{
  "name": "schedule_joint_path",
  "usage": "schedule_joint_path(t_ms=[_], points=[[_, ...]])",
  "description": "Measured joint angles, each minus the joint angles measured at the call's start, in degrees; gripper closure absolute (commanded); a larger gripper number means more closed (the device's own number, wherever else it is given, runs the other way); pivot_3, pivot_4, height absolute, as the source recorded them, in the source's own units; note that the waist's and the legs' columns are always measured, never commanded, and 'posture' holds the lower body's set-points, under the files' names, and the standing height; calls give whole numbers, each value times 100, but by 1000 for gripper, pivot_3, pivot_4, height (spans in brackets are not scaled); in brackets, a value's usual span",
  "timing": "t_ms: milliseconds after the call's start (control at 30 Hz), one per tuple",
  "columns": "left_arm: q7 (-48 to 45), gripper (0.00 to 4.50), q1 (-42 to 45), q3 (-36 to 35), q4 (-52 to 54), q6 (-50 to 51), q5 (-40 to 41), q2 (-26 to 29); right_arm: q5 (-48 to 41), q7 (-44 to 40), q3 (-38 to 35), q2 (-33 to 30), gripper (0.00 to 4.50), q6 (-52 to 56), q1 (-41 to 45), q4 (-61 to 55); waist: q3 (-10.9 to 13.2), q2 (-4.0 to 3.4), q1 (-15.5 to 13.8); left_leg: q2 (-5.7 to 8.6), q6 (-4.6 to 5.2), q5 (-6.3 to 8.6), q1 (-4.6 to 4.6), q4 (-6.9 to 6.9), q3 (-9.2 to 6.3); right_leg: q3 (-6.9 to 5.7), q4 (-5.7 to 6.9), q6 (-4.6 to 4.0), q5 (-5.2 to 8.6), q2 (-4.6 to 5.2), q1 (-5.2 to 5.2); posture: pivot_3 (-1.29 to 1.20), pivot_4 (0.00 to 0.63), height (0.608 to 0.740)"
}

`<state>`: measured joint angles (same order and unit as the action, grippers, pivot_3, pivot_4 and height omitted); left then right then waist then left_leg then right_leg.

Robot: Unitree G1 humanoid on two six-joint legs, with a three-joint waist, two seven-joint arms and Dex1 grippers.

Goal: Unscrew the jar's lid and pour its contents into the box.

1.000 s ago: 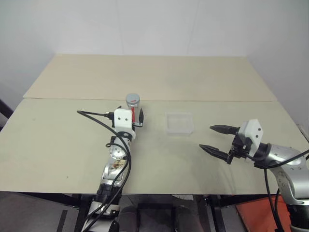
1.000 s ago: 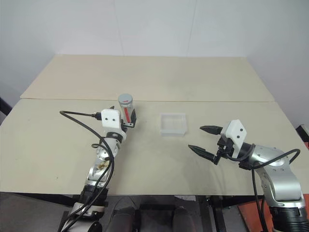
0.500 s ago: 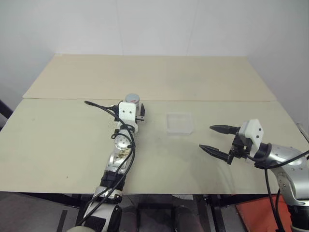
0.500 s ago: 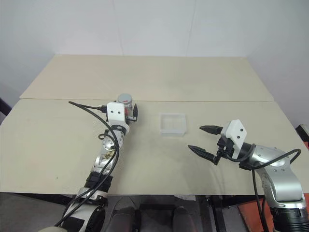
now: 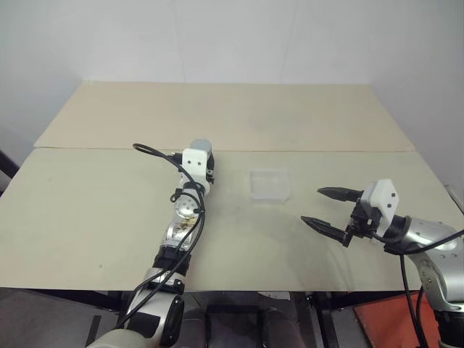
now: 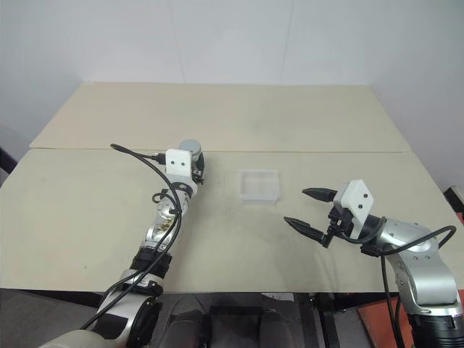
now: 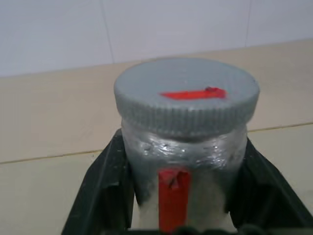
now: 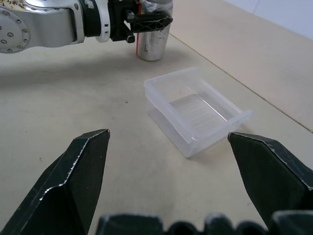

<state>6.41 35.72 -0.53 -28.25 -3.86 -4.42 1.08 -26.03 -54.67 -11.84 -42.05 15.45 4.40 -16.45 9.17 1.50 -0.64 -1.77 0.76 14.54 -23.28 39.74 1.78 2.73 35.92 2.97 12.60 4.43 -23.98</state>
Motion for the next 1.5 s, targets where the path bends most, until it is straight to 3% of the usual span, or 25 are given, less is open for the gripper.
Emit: schedule_joint_path(t_ms=[167, 267, 433, 600, 700, 867, 1033, 1500], points=[[-69, 2467, 0, -42, 0, 7, 33, 28, -12, 81, 0, 36, 0, 1, 150, -6, 0, 0, 8, 0, 0, 0, 1, 0, 0, 0, 2, 0, 0, 0, 0, 0, 150, 740], [-709, 2467, -57, -34, 271, 250, 282, 300, -132, 192, 6, 125, 0, 76, 300, -136, 0, 0, 29, -2, 0, 0, -3, -1, 0, 1, 5, 0, 0, -2, -8, 0, 150, 740], [-3356, 2467, -537, 135, 1776, 1203, 1311, 1835, -475, 425, 154, 288, 0, 474, 705, -625, 0, -2, 144, -7, -1, -1, -2, -4, 0, 0, 14, -2, 0, -2, -14, 0, 150, 740], [-5606, 2467, -581, 63, 2415, 2012, 2535, 2880, -548, 692, 891, 544, 0, 1016, 1423, -783, 0, -3, 139, -8, -2, -1, 2, -3, 0, -2, 15, -5, 0, -2, -11, 0, 150, 740], [-6779, 2467, -546, 83, 2504, 2118, 3008, 3201, -462, 743, 1367, 595, 0, 1329, 1848, -777, 1, -3, 111, -7, -1, -1, -10, 0, 1, -6, 8, -5, 1, 0, -15, 0, 150, 740], [-7783, 2467, -359, 344, 2428, 1884, 3149, 3188, -516, 750, 1713, 789, 0, 1855, 2651, -770, 1, -3, 94, -9, 0, -1, -9, 5, -1, -11, 12, -5, 0, -2, -14, 0, 150, 740], [-8020, 2467, -230, 438, 2219, 1650, 3152, 2734, -671, 777, 2002, 1022, 0, 2414, 3373, -768, 1, -3, 116, -10, 0, -1, -18, 5, -4, -13, 10, -6, 0, -2, -18, 0, 150, 740], [-8148, 2467, -87, 435, 2075, 1405, 3150, 2435, -385, 845, 2382, 1438, 0, 2504, 3741, -220, 1, -3, 136, -10, 1, -1, -20, 6, -4, -13, 13, -6, -1, -2, -22, 0, 150, 740]])
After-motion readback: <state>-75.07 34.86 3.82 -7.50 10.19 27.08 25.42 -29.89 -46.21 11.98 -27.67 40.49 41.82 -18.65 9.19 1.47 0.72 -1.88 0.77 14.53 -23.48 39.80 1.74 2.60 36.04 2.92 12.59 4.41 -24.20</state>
